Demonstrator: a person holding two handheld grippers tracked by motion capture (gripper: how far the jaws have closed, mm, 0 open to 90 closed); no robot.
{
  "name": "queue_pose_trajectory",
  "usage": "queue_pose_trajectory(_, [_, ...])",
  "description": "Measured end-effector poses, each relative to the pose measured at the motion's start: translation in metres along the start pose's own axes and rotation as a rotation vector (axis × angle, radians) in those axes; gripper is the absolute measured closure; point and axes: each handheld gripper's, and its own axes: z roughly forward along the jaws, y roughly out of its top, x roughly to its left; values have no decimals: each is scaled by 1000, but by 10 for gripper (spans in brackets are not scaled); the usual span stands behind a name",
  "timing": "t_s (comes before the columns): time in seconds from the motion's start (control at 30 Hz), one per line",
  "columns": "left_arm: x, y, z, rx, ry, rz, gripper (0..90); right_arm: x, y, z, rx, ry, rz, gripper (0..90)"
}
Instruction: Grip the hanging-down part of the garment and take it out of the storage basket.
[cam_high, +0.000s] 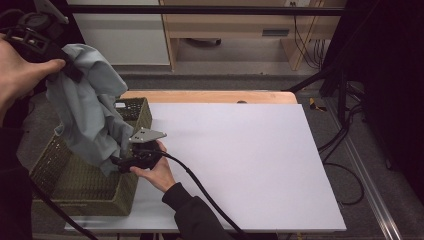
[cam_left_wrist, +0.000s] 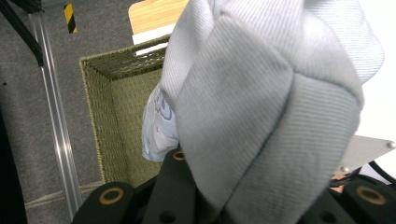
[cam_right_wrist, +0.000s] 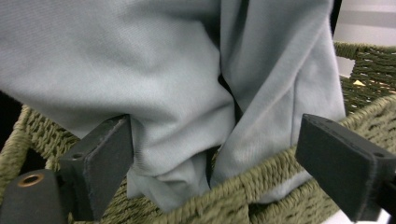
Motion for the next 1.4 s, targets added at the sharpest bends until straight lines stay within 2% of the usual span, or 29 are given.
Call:
queue_pose_trajectory(0.03, [-1, 1, 0, -1, -4, -1, 800, 1, 1, 2, 6, 1, 10, 117])
queue_pose_trajectory(0.1, [-3, 1, 0, -7, 3, 2, 800, 1, 5, 8, 7, -1, -10, 131])
queue_pose_trajectory(0.2, [-5, 2, -1, -8, 3, 7, 800, 0, 8, 11, 5, 1, -8, 154])
queue_pose_trajectory(0.27, [-5, 1, -1, -9, 0, 8, 800, -1, 9, 11, 2, 1, 9, 186])
queue_pose_trajectory(0.3, [-5, 1, -1, -10, 2, 11, 801, -3, 8, 13, -6, 1, 5, 277])
queue_pose_trajectory(0.33, [-5, 1, -1, -10, 2, 11, 800, -3, 8, 13, -6, 1, 5, 277])
queue_pose_trajectory(0.37, [-6, 1, -1, -8, 1, 11, 800, -3, 8, 13, -6, 1, 9, 323])
queue_pose_trajectory(0.4, [-6, 1, -2, -12, 2, 12, 800, -4, 8, 13, -11, -2, 1, 390])
queue_pose_trajectory(0.43, [-6, 1, -2, -14, -1, 11, 801, -5, 8, 13, -7, -5, 2, 519])
queue_pose_trajectory(0.47, [-6, 1, -2, -14, -1, 11, 801, -5, 8, 13, -7, -5, 2, 519])
queue_pose_trajectory(0.5, [-5, 0, -2, -13, 1, 10, 801, -7, 8, 14, -6, -6, 2, 648])
queue_pose_trajectory(0.57, [-4, -1, -2, -15, 2, 7, 801, -10, 7, 14, -2, -9, 11, 756])
queue_pose_trajectory(0.6, [-4, -1, -2, -15, 2, 7, 801, -10, 7, 14, -2, -9, 11, 756])
queue_pose_trajectory(0.63, [-4, -1, -2, -15, 3, 7, 801, -12, 8, 13, 8, -5, 30, 851])
queue_pose_trajectory(0.77, [-3, -1, -2, -15, 0, 4, 801, -13, 8, 11, 9, 4, 31, 881])
queue_pose_trajectory(0.87, [-3, -1, -2, -17, -1, 5, 801, -14, 8, 10, 13, 12, 2, 892])
queue_pose_trajectory(1.03, [-3, -1, -1, -26, 9, 3, 801, -13, 11, 4, 13, 30, -14, 897])
queue_pose_trajectory(1.1, [-1, -1, -1, -23, 12, 0, 801, -12, 12, 0, 12, 35, -1, 897])
queue_pose_trajectory(1.17, [1, -2, -1, -28, 11, -8, 801, -14, 18, -11, -1, 37, -11, 898])
queue_pose_trajectory(1.2, [1, -2, -1, -28, 11, -8, 802, -14, 18, -11, -1, 37, -11, 898])
queue_pose_trajectory(1.23, [1, -2, -2, -29, 13, -10, 802, -16, 22, -18, -11, 34, -29, 898])
queue_pose_trajectory(1.27, [1, -2, -2, -29, 13, -10, 802, -16, 22, -18, -11, 34, -29, 898])
queue_pose_trajectory(1.3, [0, -2, -3, -29, 12, -9, 802, -18, 27, -28, -16, 35, -40, 899])
queue_pose_trajectory(1.33, [0, -2, -3, -33, 14, -8, 802, -18, 27, -28, -16, 35, -40, 899])
queue_pose_trajectory(1.4, [-1, -3, -4, -37, 11, -7, 802, -19, 31, -40, -23, 26, -49, 899])
